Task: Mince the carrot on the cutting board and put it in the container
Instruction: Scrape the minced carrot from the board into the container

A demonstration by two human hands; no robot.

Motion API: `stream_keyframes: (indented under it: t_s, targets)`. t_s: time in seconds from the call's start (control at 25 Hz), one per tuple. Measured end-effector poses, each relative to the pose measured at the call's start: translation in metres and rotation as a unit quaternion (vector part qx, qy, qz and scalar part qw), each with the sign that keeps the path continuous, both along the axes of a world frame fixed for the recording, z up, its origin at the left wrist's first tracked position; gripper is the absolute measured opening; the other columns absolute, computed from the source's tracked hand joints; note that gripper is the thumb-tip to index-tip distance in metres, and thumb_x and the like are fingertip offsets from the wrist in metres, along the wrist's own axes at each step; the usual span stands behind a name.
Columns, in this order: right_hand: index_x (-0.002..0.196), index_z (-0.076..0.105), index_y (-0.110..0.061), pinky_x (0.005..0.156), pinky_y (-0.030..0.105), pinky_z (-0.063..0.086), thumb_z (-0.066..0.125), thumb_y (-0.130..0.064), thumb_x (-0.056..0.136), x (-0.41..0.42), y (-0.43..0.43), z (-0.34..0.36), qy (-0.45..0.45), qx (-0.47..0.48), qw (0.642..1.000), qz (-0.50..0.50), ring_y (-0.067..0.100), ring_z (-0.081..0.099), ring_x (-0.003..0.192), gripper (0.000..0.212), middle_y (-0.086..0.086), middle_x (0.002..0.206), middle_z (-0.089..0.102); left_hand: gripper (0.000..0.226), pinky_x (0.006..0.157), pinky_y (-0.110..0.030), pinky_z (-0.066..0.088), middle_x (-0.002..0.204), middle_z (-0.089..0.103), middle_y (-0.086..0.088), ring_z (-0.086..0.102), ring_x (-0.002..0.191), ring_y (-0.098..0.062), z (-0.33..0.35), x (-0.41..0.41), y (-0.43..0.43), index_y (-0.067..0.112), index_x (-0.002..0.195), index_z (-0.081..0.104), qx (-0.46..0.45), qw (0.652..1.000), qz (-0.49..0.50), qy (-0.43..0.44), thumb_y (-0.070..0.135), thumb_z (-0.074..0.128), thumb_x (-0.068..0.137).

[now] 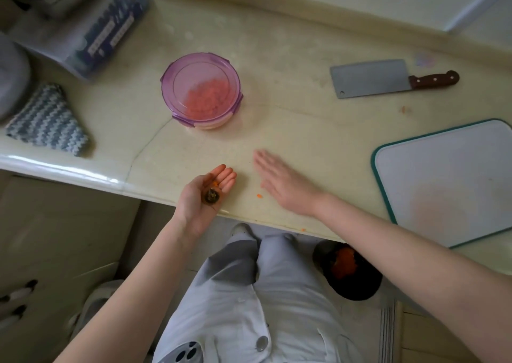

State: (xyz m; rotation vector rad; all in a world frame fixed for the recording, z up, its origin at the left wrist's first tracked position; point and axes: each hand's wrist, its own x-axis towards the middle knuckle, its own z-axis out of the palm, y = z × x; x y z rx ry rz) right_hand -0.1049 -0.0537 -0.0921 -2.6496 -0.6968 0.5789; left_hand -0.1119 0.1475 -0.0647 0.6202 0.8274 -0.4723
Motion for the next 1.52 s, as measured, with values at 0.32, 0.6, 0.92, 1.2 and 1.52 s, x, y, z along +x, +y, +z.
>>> stream_keyframes:
  t_s: [0.32, 0.6, 0.92, 1.2, 1.52]
  targets:
    - [0.149, 0.017, -0.002, 0.12, 0.026, -0.001, 0.03, -0.02, 0.103, 0.023, -0.013, 0.004, 0.005, 0.046, 0.996, -0.074, 0.018, 0.005, 0.147, 0.052, 0.01, 0.159, 0.01, 0.032, 0.081, -0.035, 0.055, 0.093, 0.07, -0.021, 0.07, 0.083, -0.028, 0.001, -0.019, -0.008, -0.008, 0.105, 0.056, -0.021, 0.998, -0.064, -0.005, 0.006, 0.029, 0.098]
    - [0.151, 0.003, -0.01, 0.113, 0.019, -0.017, 0.018, -0.028, 0.104, -0.03, -0.006, 0.0, -0.006, 0.029, 0.993, 0.114, 0.007, -0.015, 0.142, 0.053, -0.001, 0.156, -0.01, 0.034, 0.076, -0.034, 0.057, 0.093, 0.069, -0.022, 0.07, 0.081, -0.026, 0.002, -0.042, -0.013, -0.009, 0.107, 0.057, -0.031, 0.984, -0.174, 0.02, 0.006, 0.028, 0.098]
    - [0.151, 0.014, -0.004, 0.116, 0.018, -0.008, 0.028, -0.017, 0.104, 0.015, 0.006, 0.001, 0.028, 0.045, 0.998, 0.022, 0.014, -0.001, 0.147, 0.051, 0.008, 0.16, 0.006, 0.038, 0.075, -0.035, 0.057, 0.098, 0.067, -0.025, 0.069, 0.084, -0.03, -0.019, -0.076, -0.007, -0.01, 0.108, 0.058, -0.051, 0.951, -0.291, 0.095, 0.01, 0.028, 0.097]
    - [0.149, 0.015, -0.003, 0.119, 0.026, -0.002, 0.014, -0.036, 0.101, -0.032, -0.02, -0.009, 0.0, 0.041, 0.979, 0.2, 0.016, 0.002, 0.146, 0.058, 0.009, 0.157, 0.009, 0.043, 0.082, -0.045, 0.052, 0.11, 0.062, -0.031, 0.067, 0.092, -0.039, -0.046, -0.081, -0.02, -0.013, 0.112, 0.054, -0.11, 0.959, -0.232, 0.118, 0.014, 0.024, 0.098]
    - [0.151, 0.008, -0.004, 0.115, 0.019, -0.008, 0.026, -0.022, 0.104, 0.008, 0.003, -0.003, 0.031, 0.036, 0.998, -0.039, 0.015, -0.004, 0.147, 0.053, 0.011, 0.16, 0.001, 0.047, 0.083, -0.046, 0.051, 0.112, 0.06, -0.032, 0.062, 0.102, -0.04, -0.054, -0.071, -0.026, -0.015, 0.113, 0.053, -0.137, 0.949, -0.259, 0.119, 0.017, 0.021, 0.099]
